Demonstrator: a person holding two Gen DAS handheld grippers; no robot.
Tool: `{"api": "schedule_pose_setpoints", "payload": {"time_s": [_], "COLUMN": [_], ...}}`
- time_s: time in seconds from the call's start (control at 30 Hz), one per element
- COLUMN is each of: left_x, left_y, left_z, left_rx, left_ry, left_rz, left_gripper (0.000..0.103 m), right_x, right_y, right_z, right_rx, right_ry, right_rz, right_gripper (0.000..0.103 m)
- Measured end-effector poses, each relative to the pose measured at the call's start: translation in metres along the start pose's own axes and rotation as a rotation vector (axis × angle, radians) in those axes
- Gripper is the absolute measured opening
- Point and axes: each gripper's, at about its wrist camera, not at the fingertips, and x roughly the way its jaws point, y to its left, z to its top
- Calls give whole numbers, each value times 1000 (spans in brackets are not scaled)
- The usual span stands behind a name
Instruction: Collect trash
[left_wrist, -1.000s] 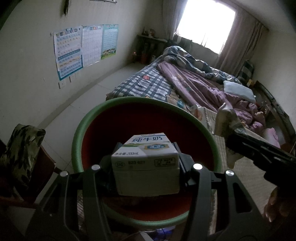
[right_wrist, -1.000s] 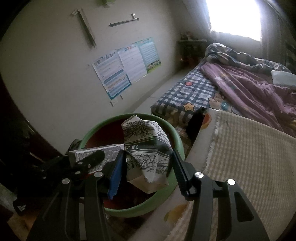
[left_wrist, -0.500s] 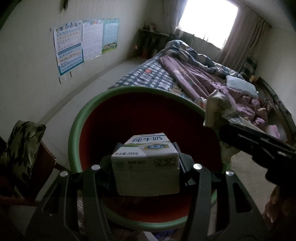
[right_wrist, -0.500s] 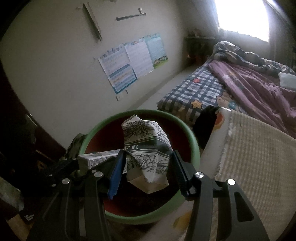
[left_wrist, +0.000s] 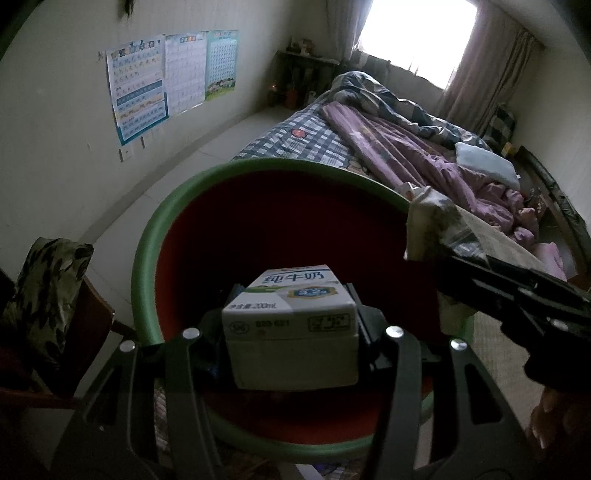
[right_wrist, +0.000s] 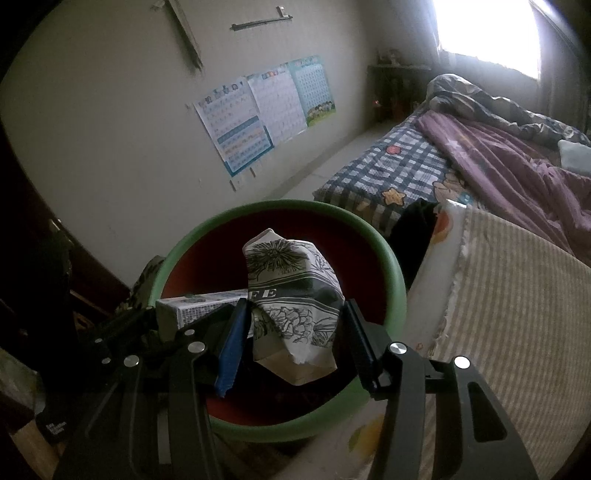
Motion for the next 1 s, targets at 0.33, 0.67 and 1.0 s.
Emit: {"api": "schedule_pose_setpoints", "payload": {"time_s": [0.33, 0.67, 1.0], "left_x": [0, -12, -59], "left_y": [4, 7, -24], "left_z": [-1, 0, -2], "left_rx": [-11, -53, -9], "left_ry": [2, -56, -236], "left_rz": [2, 18, 94], "left_gripper": [51, 81, 97], "right_x": [2, -7, -59], "right_y": [1, -3, -17], "right_z": [-3, -8, -24], "right_rx": [-2, 16, 12], "right_ry": [7, -10, -105], "right_rz": [-8, -26, -39], "right_gripper": [52, 76, 92]}}
